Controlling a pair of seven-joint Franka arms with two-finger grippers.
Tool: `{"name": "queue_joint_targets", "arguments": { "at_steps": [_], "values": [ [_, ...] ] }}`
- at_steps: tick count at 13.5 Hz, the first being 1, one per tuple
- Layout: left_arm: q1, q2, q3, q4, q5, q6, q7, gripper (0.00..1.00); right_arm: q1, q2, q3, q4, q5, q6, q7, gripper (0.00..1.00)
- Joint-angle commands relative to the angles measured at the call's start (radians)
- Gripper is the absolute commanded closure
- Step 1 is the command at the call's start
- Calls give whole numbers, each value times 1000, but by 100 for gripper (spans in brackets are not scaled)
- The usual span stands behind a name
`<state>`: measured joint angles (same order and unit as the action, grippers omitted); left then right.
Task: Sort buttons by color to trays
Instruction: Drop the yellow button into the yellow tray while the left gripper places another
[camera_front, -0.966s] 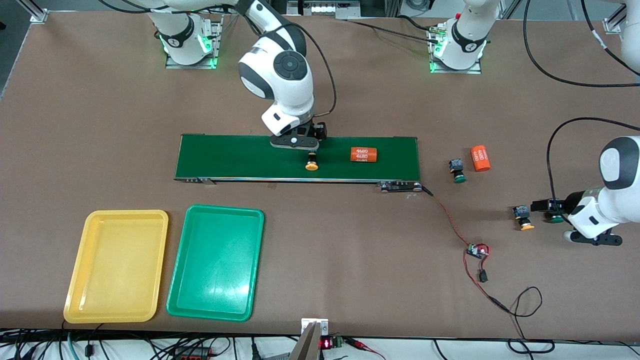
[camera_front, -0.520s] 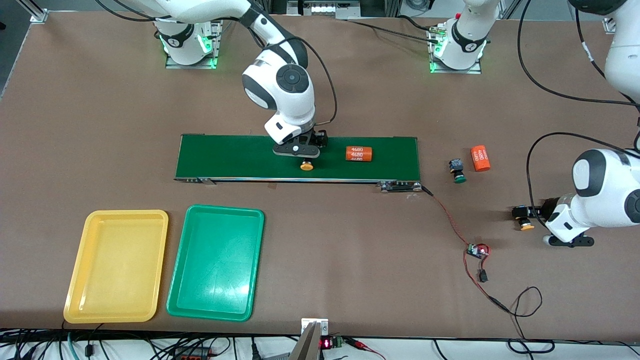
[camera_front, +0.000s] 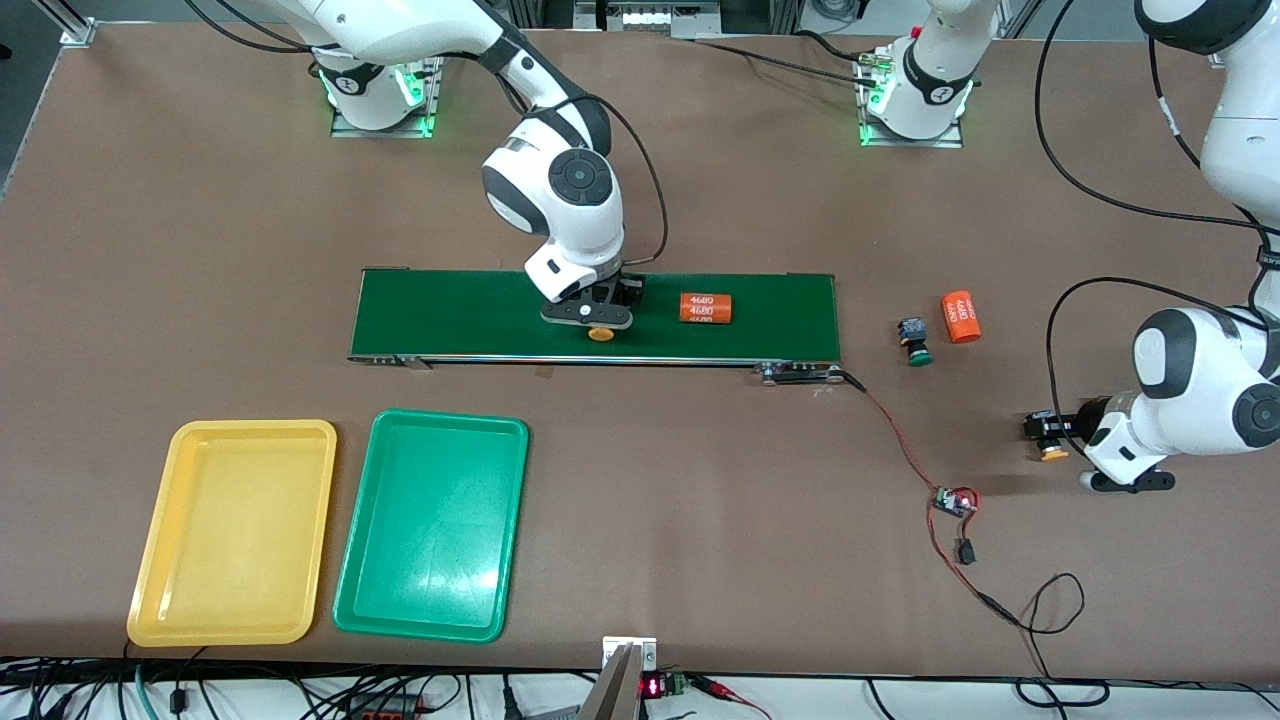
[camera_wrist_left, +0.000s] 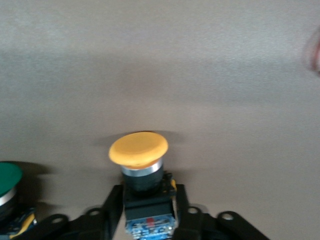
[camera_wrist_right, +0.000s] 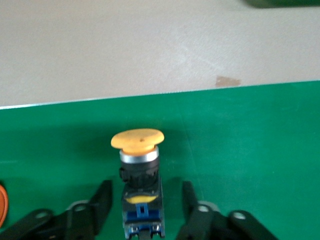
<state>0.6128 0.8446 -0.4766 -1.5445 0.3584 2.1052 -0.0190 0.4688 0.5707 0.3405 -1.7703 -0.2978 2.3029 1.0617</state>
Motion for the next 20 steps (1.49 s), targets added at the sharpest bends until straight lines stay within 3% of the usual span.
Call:
{"name": "queue_joint_targets", "arguments": {
  "at_steps": [1, 5, 8, 11, 15, 17, 20],
  "values": [
    [-18, -33, -22, 9, 33, -78, -4, 79, 2, 0, -34, 29, -4, -10, -47, 97],
    [-11, -102, -180, 20, 33, -298, 17, 75, -25, -55, -61, 40, 41, -58, -140, 100],
    [-7, -105, -336, 20, 33, -411, 152, 75, -65, -124, -125, 90, 75, -225, -325, 100],
    [-19, -102, -466, 3, 28, -462, 357, 71, -186, -213, -198, 94, 175, -328, -607, 100],
    [-44, -101, -574, -69, 36, -449, 552, 70, -392, -249, -251, 92, 177, -384, -993, 100],
    [-100, -119, -593, -115, 36, -441, 532, 73, -491, -227, -251, 92, 169, -366, -1123, 100],
    [-143, -151, -590, -169, 33, -421, 134, 73, -570, -137, -255, 94, 149, -210, -1244, 100]
  ]
}}
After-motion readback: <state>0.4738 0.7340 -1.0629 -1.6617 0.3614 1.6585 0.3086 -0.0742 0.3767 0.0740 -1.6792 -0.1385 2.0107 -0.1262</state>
